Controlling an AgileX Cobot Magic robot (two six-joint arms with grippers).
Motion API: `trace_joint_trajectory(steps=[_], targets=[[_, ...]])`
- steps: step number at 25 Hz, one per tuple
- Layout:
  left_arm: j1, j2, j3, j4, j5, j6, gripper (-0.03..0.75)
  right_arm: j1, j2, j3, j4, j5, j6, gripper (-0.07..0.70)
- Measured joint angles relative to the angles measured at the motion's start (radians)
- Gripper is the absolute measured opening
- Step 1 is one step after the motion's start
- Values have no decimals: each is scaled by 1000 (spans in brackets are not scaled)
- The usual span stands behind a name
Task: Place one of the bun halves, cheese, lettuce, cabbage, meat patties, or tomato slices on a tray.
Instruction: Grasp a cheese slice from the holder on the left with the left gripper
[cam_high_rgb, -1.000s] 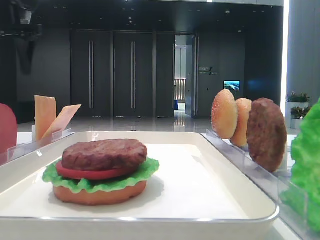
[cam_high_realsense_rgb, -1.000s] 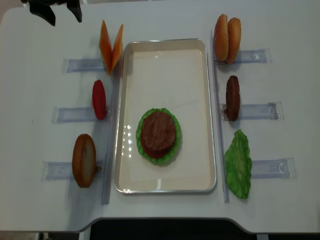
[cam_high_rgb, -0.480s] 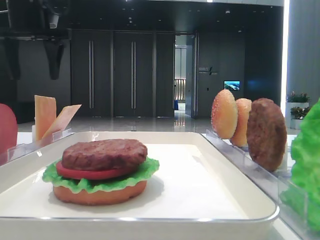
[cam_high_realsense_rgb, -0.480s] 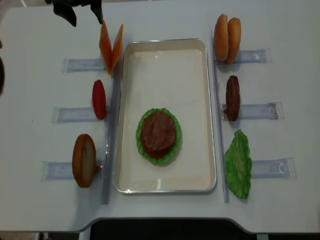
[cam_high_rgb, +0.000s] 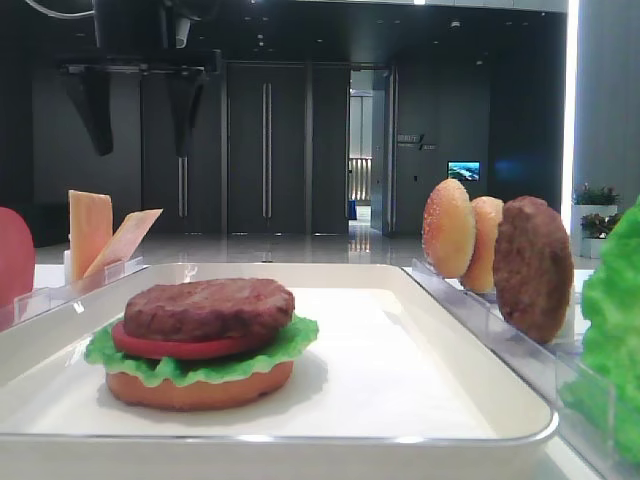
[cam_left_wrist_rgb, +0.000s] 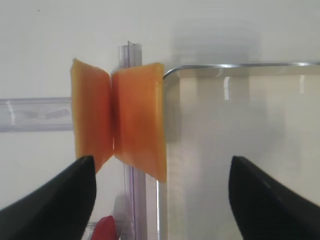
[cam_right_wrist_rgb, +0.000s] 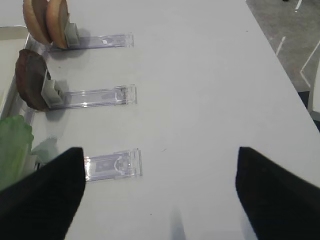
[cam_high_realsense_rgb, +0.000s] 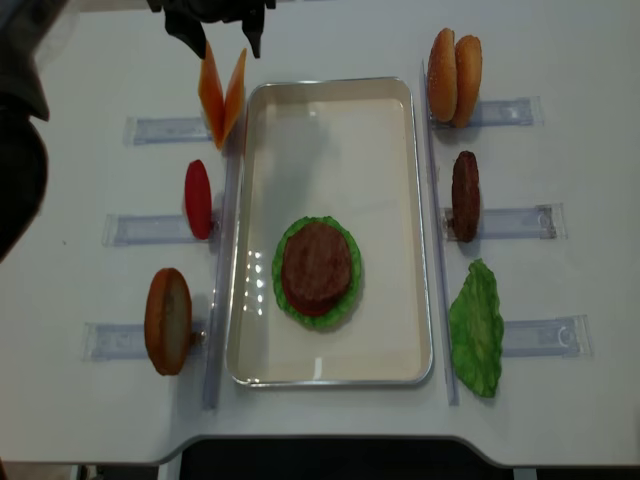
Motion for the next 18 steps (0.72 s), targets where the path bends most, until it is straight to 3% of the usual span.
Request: trace_joint_trajectory(steps=[18], targets=[[-18, 81, 0, 53, 0, -49, 632, 0, 0, 0, 0, 0, 0, 561]])
